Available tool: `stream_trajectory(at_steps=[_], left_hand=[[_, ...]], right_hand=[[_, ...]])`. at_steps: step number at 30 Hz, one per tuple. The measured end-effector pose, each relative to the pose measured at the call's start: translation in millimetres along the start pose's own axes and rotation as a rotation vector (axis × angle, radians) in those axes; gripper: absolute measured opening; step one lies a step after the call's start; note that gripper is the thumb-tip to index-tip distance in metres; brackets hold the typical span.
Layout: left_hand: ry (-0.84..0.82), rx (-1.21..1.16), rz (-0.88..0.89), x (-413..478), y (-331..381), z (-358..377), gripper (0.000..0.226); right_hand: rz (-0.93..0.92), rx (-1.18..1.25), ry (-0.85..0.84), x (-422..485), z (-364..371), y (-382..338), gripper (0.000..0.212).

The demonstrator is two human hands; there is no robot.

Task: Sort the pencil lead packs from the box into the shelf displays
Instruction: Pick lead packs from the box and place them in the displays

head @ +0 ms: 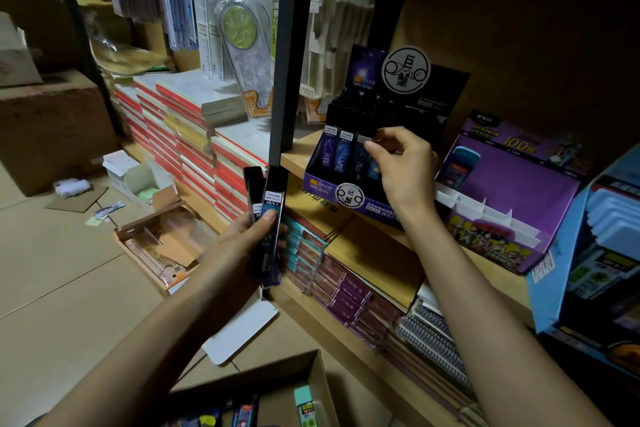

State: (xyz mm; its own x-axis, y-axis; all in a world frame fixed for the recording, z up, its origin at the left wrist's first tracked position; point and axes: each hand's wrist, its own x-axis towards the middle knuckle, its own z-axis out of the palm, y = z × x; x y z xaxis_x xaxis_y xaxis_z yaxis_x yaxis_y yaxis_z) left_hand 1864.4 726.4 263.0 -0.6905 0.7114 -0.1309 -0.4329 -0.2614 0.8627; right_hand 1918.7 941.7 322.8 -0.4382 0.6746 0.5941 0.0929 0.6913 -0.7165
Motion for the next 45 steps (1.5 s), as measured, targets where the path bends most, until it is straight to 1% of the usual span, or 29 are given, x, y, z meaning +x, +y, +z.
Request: stream_trajectory(at_steps=[4,8,11,13,14,15,16,17,20,21,22,23,26,28,30,32,34,36,38,40,42,45], left_hand=[[-0.012,-0.004,-0.005,0.0,-1.6,-2.0,0.023],[0.009,0.002,-0.005,-0.4,-1.1,-2.4,0.02],[0.002,0.007,0.009,-4.1,0.5,-0.6,0.02],[-0.035,0.012,0.022,-7.8,2.9,0.8,0.022],[-0.056,0.017,0.025,-9.5,4.1,1.5,0.022],[-0.071,0.021,0.026,-10.9,5.4,1.9,0.023],[-0.078,0.024,0.025,-11.9,6.5,1.9,0.024],[-0.083,0.026,0.023,-12.8,7.5,2.1,0.025],[-0.113,0.042,0.013,-15.0,9.7,4.2,0.028],[-0.129,0.045,0.011,-15.5,10.0,5.3,0.029],[-0.145,0.046,0.011,-16.0,9.7,6.4,0.03],[-0.156,0.049,0.012,-16.4,9.4,7.7,0.031],[-0.158,0.072,0.001,-17.0,7.2,11.8,0.035],[-0.129,0.102,-0.017,-17.5,5.1,14.5,0.04],[-0.097,0.11,-0.044,-17.1,3.4,17.7,0.044],[-0.075,0.067,-0.075,-15.6,3.3,19.9,0.041],[-0.056,0.018,-0.074,-14.1,4.4,20.1,0.032],[-0.059,-0.011,-0.05,-12.8,6.3,18.2,0.027],[-0.08,-0.035,-0.032,-11.7,8.5,16.2,0.025],[-0.085,-0.04,-0.018,-11.1,10.6,15.2,0.025],[-0.075,-0.023,0.002,-10.0,11.3,13.2,0.025],[-0.059,0.011,0.03,-8.3,10.2,9.6,0.026]], right_hand=[[0.127,0.022,-0.033,0.9,3.9,6.0,0.014],[0.112,-0.093,-0.032,4.2,4.1,6.5,0.017],[0.122,-0.198,-0.117,1.9,-0.9,-0.2,0.019],[0.051,-0.333,-0.133,1.0,-9.4,-9.6,0.03],[0.001,-0.361,-0.13,0.2,-14.3,-16.9,0.034],[-0.039,-0.344,-0.143,-1.7,-18.7,-26.1,0.035],[-0.052,-0.277,-0.182,-5.9,-21.3,-36.6,0.035],[-0.026,-0.175,-0.252,-12.8,-22.0,-47.5,0.032],[0.193,0.148,-0.56,-45.6,-12.9,-71.1,0.021],[0.266,0.228,-0.639,-56.7,-9.1,-73.6,0.019],[0.332,0.295,-0.683,-65.6,-6.1,-74.2,0.019],[0.397,0.355,-0.689,-72.1,-4.5,-73.7,0.021],[0.531,0.494,-0.635,-79.3,-5.1,-68.9,0.017],[0.573,0.518,-0.603,-79.4,-6.9,-65.8,0.015],[0.602,0.524,-0.571,-77.3,-9.1,-63.2,0.02],[0.624,0.545,-0.534,-69.6,-14.0,-62.6,0.02],[0.619,0.596,-0.447,-54.0,-22.6,-63.2,0.018],[0.561,0.65,-0.31,-33.4,-33.4,-62.2,0.016],[0.439,0.606,-0.171,-15.1,-42.4,-58.4,0.013],[0.269,0.428,-0.032,-3.6,-47.1,-50.9,0.011],[0.118,0.225,0.059,1.0,-46.7,-40.8,0.012],[-0.012,0.03,0.067,0.8,-39.2,-26.4,0.02]])
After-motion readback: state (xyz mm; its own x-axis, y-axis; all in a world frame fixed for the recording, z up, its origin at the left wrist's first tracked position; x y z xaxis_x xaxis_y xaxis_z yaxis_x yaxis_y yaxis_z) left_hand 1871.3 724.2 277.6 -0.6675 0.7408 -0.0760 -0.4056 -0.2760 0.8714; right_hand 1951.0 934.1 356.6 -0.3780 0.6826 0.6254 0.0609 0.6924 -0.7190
